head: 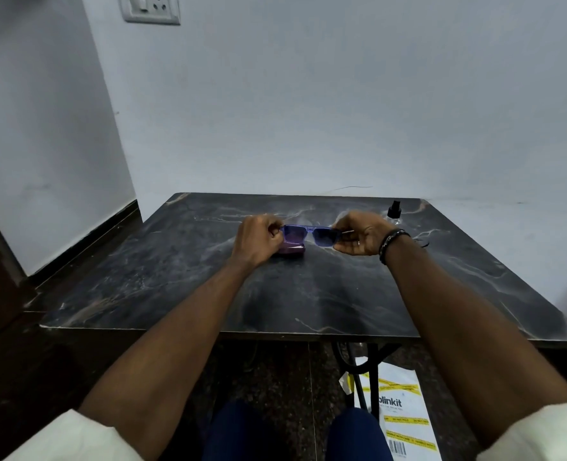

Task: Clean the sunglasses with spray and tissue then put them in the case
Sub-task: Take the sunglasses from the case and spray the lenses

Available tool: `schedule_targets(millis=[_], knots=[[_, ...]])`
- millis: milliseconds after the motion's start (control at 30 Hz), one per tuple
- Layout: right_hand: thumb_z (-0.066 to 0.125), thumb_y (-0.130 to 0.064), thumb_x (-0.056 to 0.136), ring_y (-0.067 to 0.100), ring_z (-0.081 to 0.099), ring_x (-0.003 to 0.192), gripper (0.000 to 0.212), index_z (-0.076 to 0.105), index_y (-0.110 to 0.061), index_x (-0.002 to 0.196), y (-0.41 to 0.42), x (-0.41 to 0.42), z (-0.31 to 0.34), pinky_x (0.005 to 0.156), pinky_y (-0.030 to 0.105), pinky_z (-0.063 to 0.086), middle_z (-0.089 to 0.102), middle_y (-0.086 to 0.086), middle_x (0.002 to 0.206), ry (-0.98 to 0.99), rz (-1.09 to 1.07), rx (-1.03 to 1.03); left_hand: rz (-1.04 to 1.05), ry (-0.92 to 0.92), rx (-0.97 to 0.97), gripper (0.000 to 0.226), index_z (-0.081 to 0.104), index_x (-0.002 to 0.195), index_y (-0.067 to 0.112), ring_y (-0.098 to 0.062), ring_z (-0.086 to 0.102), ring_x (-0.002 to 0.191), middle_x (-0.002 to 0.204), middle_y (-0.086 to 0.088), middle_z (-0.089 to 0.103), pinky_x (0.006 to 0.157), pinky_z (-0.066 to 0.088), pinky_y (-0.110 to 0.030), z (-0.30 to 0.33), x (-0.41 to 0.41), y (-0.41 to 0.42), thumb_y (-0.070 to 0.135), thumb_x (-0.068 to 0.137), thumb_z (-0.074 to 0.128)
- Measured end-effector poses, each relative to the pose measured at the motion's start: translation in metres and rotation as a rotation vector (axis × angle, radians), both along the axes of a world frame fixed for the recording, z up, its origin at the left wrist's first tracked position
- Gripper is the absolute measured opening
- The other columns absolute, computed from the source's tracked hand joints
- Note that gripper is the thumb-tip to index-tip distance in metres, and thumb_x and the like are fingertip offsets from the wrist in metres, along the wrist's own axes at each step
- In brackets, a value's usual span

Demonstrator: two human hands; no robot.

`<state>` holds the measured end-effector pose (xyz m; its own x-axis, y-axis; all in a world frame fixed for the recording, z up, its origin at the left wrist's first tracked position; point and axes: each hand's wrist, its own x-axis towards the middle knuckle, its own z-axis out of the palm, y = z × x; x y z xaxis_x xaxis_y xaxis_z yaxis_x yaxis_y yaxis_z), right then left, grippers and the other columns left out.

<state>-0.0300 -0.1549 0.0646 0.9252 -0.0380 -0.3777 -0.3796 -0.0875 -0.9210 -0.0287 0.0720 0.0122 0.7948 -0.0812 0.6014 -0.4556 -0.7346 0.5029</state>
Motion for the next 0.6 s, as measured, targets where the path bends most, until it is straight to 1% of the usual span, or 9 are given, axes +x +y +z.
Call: schedule_targets(millis=[67, 167, 267, 367, 433, 500, 600], knots=[[0.056, -0.004, 0.092, 0.021, 0.061, 0.068, 0.006, 0.062, -0.001, 0.092, -0.001, 0.0, 0.001, 0.053, 0.028, 0.058, 0.062, 0.013, 0.081, 0.017, 0.013, -0.013, -0.01, 0.032, -0.012, 0.024, 0.076, 0.1, 0.008, -0.018, 0.07, 0.074, 0.085, -0.007, 0.076, 0.073, 0.06, -0.038, 0.001, 0.0, 0.001, 0.003, 0.077, 0.071], [0.058, -0.006, 0.092, 0.016, 0.058, 0.062, 0.007, 0.065, -0.004, 0.089, -0.005, 0.001, 0.003, 0.049, 0.024, 0.056, 0.061, 0.01, 0.075, 0.058, 0.036, -0.059, -0.017, 0.025, 0.015, 0.023, 0.078, 0.093, 0.009, -0.018, 0.069, 0.068, 0.078, -0.006, 0.076, 0.067, 0.06, -0.038, 0.002, -0.001, 0.002, 0.006, 0.072, 0.069], [0.064, -0.009, 0.091, 0.014, 0.057, 0.06, 0.011, 0.069, -0.005, 0.082, -0.01, 0.002, 0.007, 0.05, 0.022, 0.054, 0.061, 0.012, 0.076, 0.122, 0.081, -0.099, -0.022, -0.019, 0.074, 0.025, 0.078, 0.093, 0.008, -0.022, 0.069, 0.065, 0.077, -0.008, 0.076, 0.064, 0.059, -0.038, 0.002, -0.002, 0.002, 0.008, 0.071, 0.067], [0.067, -0.013, 0.089, 0.012, 0.056, 0.054, 0.021, 0.074, -0.004, 0.072, -0.015, 0.004, 0.01, 0.051, 0.019, 0.052, 0.062, 0.011, 0.074, 0.149, 0.135, -0.155, -0.026, -0.07, 0.101, 0.025, 0.078, 0.094, 0.006, -0.023, 0.069, 0.065, 0.077, -0.01, 0.076, 0.063, 0.058, -0.039, 0.002, -0.001, 0.001, 0.007, 0.071, 0.067], [0.064, -0.011, 0.09, 0.01, 0.051, 0.046, 0.017, 0.073, -0.003, 0.077, -0.016, 0.005, 0.011, 0.048, 0.017, 0.049, 0.06, 0.01, 0.073, 0.149, 0.146, -0.155, -0.024, -0.077, 0.115, 0.026, 0.077, 0.097, 0.007, -0.022, 0.068, 0.065, 0.079, -0.01, 0.076, 0.064, 0.058, -0.039, 0.001, 0.0, 0.0, 0.007, 0.074, 0.067], [0.06, -0.009, 0.093, 0.008, 0.046, 0.038, 0.016, 0.07, -0.005, 0.081, -0.016, 0.007, 0.011, 0.041, 0.015, 0.045, 0.057, 0.008, 0.067, 0.137, 0.143, -0.146, -0.023, -0.078, 0.124, 0.026, 0.077, 0.098, 0.007, -0.022, 0.068, 0.065, 0.078, -0.009, 0.076, 0.065, 0.058, -0.038, 0.001, 0.0, -0.001, 0.007, 0.075, 0.067], [0.054, -0.01, 0.097, 0.005, 0.037, 0.038, 0.02, 0.068, -0.007, 0.083, -0.016, 0.01, 0.008, 0.037, 0.013, 0.034, 0.054, 0.004, 0.053, 0.122, 0.143, -0.147, -0.019, -0.079, 0.121, 0.023, 0.078, 0.094, 0.008, -0.022, 0.067, 0.063, 0.075, -0.009, 0.075, 0.063, 0.058, -0.039, 0.001, 0.001, -0.003, 0.009, 0.075, 0.066]])
